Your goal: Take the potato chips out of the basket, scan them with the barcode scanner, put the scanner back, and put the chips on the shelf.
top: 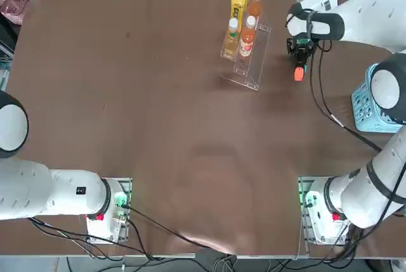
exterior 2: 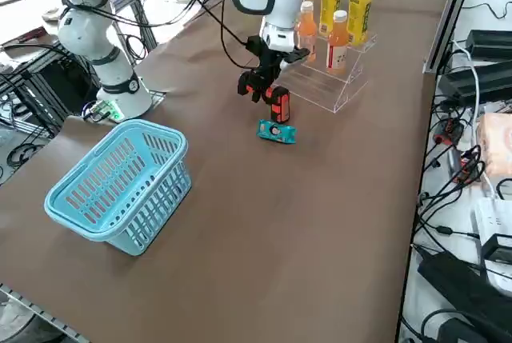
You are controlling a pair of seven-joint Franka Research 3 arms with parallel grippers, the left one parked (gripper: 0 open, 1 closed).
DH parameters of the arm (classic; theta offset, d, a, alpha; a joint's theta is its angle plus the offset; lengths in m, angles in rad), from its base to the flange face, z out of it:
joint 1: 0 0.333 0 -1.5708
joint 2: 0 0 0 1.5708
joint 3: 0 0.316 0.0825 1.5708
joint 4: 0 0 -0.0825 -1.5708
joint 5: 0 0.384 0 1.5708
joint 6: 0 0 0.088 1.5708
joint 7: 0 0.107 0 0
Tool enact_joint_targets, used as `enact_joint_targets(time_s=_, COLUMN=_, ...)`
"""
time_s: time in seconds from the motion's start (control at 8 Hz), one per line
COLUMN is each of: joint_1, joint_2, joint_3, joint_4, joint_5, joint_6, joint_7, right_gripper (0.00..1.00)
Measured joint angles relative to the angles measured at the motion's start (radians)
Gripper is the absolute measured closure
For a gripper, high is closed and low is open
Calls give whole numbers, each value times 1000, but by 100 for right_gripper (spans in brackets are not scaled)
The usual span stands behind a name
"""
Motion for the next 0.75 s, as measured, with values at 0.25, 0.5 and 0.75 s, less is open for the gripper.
enact_joint_targets(time_s=0.25, joint_1=-36, joint_2=-10, joint_3=-24, joint_4=47, joint_5=-2, joint_6=-35, joint_7=-129, right_gripper=59)
enact_joint_targets(time_s=0.5, joint_1=-110, joint_2=-28, joint_3=-32, joint_4=143, joint_5=-3, joint_6=-137, joint_7=-298, right_gripper=59)
enact_joint_targets(time_s=0.75, joint_1=-215, joint_2=-35, joint_3=-35, joint_4=211, joint_5=-4, joint_6=-162, joint_7=-536, right_gripper=59)
